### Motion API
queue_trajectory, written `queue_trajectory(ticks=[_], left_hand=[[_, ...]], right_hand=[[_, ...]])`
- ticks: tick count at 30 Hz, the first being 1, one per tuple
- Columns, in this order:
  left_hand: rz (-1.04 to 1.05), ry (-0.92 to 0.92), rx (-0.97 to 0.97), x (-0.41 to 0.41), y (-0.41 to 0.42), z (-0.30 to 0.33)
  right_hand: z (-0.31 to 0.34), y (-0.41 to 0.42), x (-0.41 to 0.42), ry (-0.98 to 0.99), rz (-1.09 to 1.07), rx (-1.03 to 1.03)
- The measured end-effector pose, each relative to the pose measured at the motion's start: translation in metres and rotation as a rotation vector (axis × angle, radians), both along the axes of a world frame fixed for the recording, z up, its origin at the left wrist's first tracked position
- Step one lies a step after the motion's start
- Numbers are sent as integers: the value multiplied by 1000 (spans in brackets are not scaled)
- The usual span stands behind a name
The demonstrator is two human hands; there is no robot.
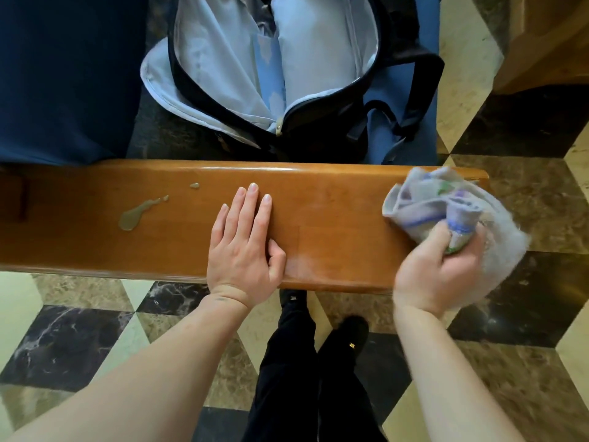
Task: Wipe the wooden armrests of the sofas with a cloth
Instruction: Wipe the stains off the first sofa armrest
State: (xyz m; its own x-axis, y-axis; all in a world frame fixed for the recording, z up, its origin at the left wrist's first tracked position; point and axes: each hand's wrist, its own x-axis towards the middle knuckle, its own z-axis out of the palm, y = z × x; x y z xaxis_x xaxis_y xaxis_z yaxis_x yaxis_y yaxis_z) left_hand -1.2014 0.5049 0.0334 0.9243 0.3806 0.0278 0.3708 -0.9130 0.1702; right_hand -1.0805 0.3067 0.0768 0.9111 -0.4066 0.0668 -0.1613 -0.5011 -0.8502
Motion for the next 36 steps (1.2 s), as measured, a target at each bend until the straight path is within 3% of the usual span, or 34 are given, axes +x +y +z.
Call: queue_trajectory(ticks=[3,8,11,18,26,30,36], left_hand=[[0,5,2,0,0,0],[-1,27,3,0,1,0],[-4,26,-1,-1,2,0],[-37,29,-17,-1,3,5],[-37,3,0,-4,3,5],[-35,-3,3,-4,3,3],[-29,-5,14,-4,3,0]], right_hand=[[4,59,-4,111,-83,131],[-2,103,-20,139,231,-189],[-5,88,-27,88,451,-200],[-1,34,-25,2,997,-8],[9,-20,5,94,1429,-146],[13,-58,42,109,1355,-178],[7,-76,85,91,757,-234]])
